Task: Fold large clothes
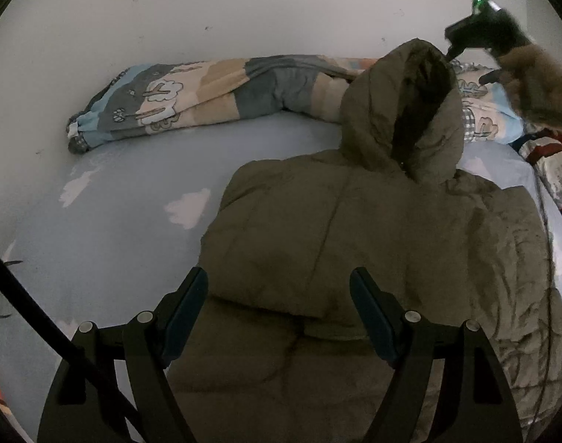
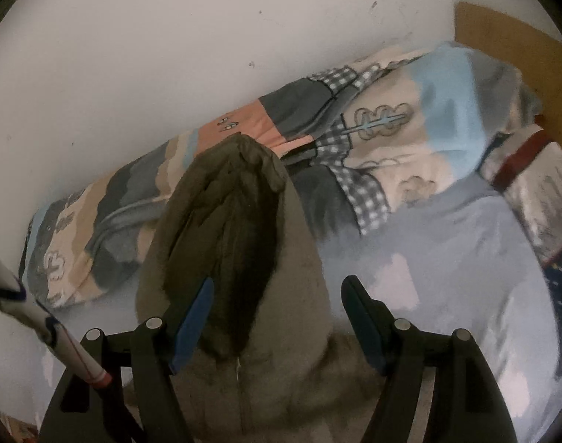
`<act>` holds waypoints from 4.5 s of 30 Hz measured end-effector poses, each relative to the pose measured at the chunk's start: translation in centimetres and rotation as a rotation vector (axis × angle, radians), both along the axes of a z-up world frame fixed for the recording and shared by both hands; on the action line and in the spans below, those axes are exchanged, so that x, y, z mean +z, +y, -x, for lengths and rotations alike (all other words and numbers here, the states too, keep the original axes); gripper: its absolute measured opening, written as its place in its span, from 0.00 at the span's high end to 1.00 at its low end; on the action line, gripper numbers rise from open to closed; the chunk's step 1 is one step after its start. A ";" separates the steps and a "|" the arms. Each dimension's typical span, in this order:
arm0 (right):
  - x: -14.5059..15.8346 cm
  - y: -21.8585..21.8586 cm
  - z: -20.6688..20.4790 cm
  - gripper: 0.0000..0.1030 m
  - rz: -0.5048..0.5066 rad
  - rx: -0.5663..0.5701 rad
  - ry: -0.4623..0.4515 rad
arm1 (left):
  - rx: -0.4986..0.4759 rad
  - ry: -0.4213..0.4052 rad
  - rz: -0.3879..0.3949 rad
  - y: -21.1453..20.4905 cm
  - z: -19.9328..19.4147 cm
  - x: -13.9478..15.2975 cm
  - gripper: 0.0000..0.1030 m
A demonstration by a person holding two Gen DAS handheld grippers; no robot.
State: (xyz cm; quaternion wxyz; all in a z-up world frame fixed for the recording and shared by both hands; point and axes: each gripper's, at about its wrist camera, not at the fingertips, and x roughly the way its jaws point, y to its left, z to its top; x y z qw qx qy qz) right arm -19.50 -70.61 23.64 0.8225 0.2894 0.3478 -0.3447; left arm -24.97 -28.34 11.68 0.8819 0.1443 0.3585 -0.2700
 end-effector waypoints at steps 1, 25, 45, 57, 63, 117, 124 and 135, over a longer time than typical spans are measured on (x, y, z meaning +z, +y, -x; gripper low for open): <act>-0.7 -0.8 -1.1 0.26 0.008 0.000 0.011 | 0.003 -0.002 0.001 0.0 -0.1 -0.1 0.24; 0.5 16.6 20.8 0.93 0.243 0.300 -0.141 | 0.084 0.008 0.191 4.6 -0.5 4.4 0.24; -8.4 17.3 24.7 0.96 0.053 0.231 -0.034 | -0.014 0.047 0.092 -0.4 0.9 1.0 0.24; -7.6 16.5 12.1 0.55 0.058 0.272 -0.065 | 0.018 0.119 0.029 -0.5 -0.7 -0.6 0.24; -14.6 16.4 9.2 0.55 -0.038 0.300 0.110 | 0.018 0.135 0.029 -0.1 -1.3 -0.6 0.24; -11.6 12.8 17.5 0.50 -0.053 0.183 0.031 | -0.025 0.135 -0.075 -8.8 -4.4 -1.1 0.24; -5.7 14.5 21.6 0.50 -0.020 0.148 -0.071 | -0.072 0.056 -0.052 -2.9 2.1 3.1 0.24; -5.4 22.6 32.8 0.50 -0.104 0.104 -0.095 | -0.103 0.058 -0.099 8.7 12.8 2.5 0.24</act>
